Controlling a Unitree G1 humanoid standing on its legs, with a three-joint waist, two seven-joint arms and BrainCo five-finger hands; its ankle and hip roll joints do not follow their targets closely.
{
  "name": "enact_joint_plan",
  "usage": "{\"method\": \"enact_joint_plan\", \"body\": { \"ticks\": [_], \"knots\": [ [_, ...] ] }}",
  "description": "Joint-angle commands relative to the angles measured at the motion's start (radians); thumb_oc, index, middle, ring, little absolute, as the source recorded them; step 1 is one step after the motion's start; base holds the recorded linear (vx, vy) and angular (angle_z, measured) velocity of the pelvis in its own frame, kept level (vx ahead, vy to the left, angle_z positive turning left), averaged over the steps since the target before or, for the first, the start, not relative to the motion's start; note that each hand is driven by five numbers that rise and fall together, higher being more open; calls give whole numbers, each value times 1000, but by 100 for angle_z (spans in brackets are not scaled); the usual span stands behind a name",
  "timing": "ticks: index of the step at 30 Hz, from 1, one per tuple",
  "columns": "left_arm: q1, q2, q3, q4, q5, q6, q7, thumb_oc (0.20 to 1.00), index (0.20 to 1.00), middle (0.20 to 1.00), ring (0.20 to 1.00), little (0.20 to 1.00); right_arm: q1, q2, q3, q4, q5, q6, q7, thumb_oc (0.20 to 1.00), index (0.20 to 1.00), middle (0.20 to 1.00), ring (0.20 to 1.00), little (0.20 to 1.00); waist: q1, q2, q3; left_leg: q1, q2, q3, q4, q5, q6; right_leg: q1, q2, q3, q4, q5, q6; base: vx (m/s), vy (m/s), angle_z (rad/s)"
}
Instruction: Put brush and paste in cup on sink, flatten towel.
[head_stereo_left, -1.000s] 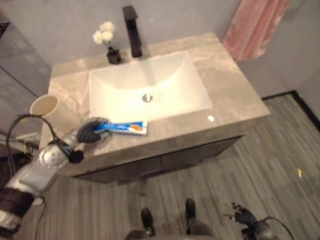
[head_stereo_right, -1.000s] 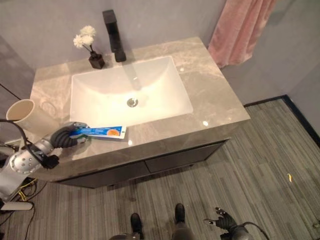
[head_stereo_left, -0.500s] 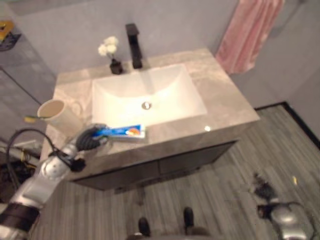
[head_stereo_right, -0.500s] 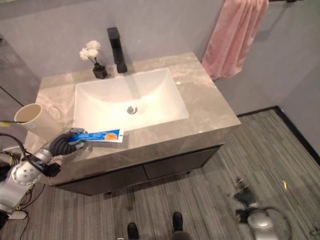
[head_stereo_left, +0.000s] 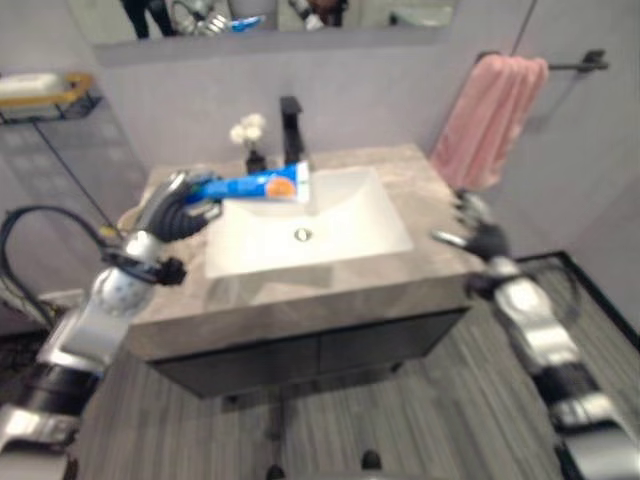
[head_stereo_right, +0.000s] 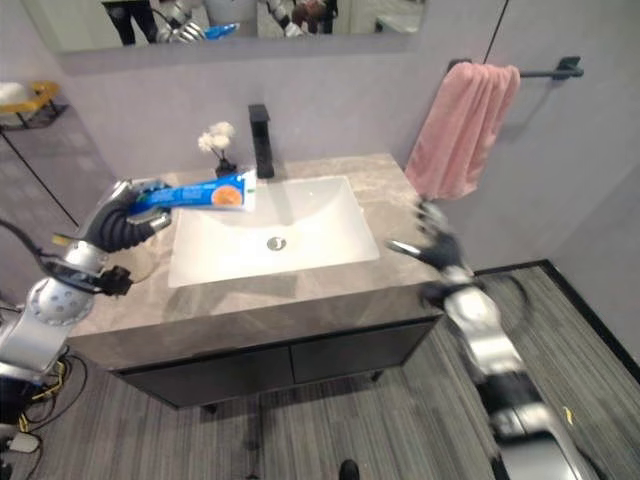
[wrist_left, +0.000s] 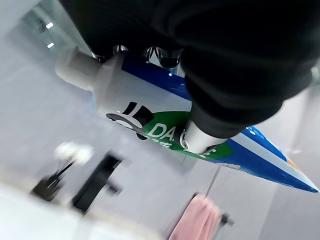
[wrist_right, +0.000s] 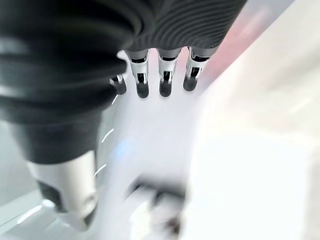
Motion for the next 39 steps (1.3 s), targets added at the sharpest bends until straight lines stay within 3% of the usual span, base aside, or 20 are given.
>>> {"method": "enact_joint_plan", "body": {
  "ticks": [1,4,5,9,10,19,23,39],
  "knots": [
    [-150,-15,19,26,-36,-30,84,200,200,200,200,200,-118,36,25,33,84,-34,-15,1000,1000,1000,1000,1000,21,-12,-40,20,9,-89,13,-90,23,50,-30,-45,6,-71,20,5,17,6],
    [-200,-11,14,18,-35,-20,115,200,200,200,200,200,-232,104,101,40,80,-20,-40,1000,1000,1000,1000,1000,38,-9,-41,23,5,-93,13,-90,25,57,-33,-51,6,-71,18,8,19,7],
    [-244,-16,2,14,-42,-23,134,200,200,200,200,200,-291,157,128,43,146,-31,-42,1000,1000,1000,1000,1000,47,-7,-44,23,4,-96,13,-89,25,58,-35,-55,6,-71,18,11,15,10],
    [-310,-11,-30,28,-34,-16,160,200,200,200,200,200,-342,208,140,58,223,-43,-48,1000,1000,1000,1000,1000,53,-8,-42,20,1,-100,13,-87,25,59,-36,-60,6,-71,19,11,18,12],
    [-376,1,-53,27,-40,-14,185,200,200,200,200,200,-391,269,148,41,314,-65,-52,1000,1000,1000,1000,1000,65,-7,-42,12,-1,-106,13,-84,25,55,-39,-67,6,-69,20,15,29,10],
    [-566,3,-188,81,-84,-32,220,200,200,200,200,200,-521,342,153,59,340,-116,-87,1000,1000,1000,1000,1000,90,-11,-42,-17,-7,-123,13,-75,26,41,-46,-82,6,-63,26,5,8,1],
    [-605,-28,-238,107,-82,-31,218,200,200,200,200,200,-526,431,131,35,493,-158,-53,1000,1000,1000,1000,1000,98,-11,-45,-25,-9,-129,13,-74,24,39,-48,-91,6,-63,28,6,4,2],
    [-495,-86,-199,115,-80,-29,223,200,200,200,200,200,-486,472,118,-104,583,-204,-8,1000,1000,1000,1000,1000,85,-5,-54,-15,-7,-110,13,-79,25,37,-48,-80,6,-64,26,7,-3,0]
  ]
}}
